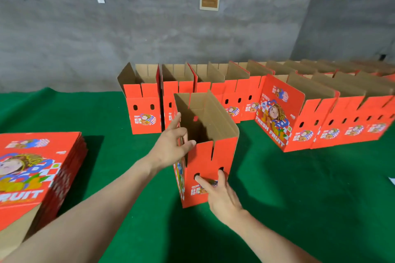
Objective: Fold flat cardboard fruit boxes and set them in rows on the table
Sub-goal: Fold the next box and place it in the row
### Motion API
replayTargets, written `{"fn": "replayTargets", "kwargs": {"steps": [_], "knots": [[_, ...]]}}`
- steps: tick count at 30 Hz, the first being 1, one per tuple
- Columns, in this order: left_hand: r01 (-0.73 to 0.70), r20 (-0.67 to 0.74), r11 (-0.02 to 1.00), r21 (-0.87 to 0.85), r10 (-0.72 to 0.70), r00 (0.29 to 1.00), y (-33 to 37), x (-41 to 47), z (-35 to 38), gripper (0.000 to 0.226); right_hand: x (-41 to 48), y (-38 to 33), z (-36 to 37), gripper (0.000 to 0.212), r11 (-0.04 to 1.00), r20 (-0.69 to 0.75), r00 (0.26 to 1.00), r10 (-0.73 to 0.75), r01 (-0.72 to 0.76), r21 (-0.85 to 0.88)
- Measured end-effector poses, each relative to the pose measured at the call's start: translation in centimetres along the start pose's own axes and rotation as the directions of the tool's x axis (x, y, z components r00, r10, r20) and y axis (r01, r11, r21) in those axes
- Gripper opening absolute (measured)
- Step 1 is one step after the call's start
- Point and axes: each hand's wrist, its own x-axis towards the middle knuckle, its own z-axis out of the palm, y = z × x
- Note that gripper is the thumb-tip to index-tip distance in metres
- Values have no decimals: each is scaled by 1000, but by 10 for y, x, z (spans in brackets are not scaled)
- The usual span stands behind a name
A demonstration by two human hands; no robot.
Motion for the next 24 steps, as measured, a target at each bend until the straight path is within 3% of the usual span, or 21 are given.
{"fn": "replayTargets", "kwargs": {"steps": [6, 9, 12, 14, 19, 24], "knots": [[-103, 166, 994, 46, 95, 982, 31, 62, 63, 31, 23, 72, -20, 70, 988, -72, 986, 149, -152, -33], [-158, 241, 986, 48, 142, 960, 53, 98, 98, 5, 39, 120, -31, 70, 968, -107, 966, 236, -243, -58], [-167, 361, 984, 62, 133, 923, 68, 127, 132, 43, 59, 164, -46, 76, 940, -111, 936, 335, -340, -28], [-182, 435, 976, 123, 112, 893, 76, 138, 149, 52, 75, 186, -58, 79, 928, -92, 925, 369, -373, -25], [-90, 379, 984, 153, 26, 925, 58, 145, 157, 44, 111, 210, -71, 68, 914, -124, 920, 372, -386, -126], [68, 293, 978, 198, -125, 948, 25, 134, 140, 31, 131, 202, -65, 45, 916, -155, 903, 401, -399, 43]]}}
